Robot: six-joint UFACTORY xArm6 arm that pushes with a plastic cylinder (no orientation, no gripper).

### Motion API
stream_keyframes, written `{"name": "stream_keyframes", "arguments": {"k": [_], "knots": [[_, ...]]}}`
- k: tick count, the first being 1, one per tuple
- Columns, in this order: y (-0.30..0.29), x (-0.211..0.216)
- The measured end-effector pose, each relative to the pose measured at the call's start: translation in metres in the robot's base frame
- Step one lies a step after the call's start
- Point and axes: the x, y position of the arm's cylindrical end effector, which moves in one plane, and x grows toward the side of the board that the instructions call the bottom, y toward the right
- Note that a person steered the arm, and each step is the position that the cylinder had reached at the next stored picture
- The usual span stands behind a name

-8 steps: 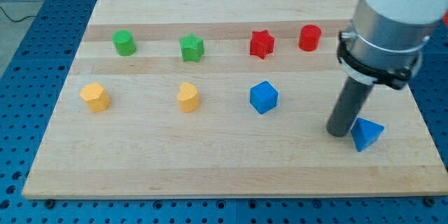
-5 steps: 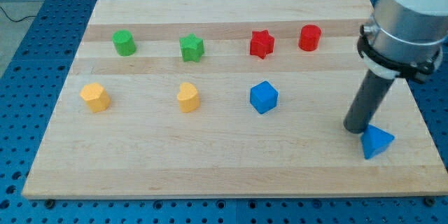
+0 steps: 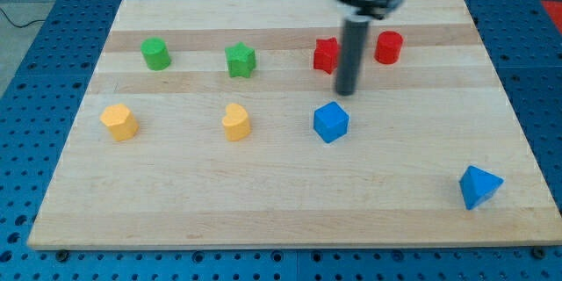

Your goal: Move blue cube left to blue triangle

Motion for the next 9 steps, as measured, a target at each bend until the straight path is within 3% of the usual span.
{"name": "stream_keyframes", "arguments": {"k": [1, 3, 6, 7, 9], "knots": [[-0.029, 0.018], [0.017, 0.103], [0.051, 0.145], [0.072, 0.153], [0.07, 0.126]]}}
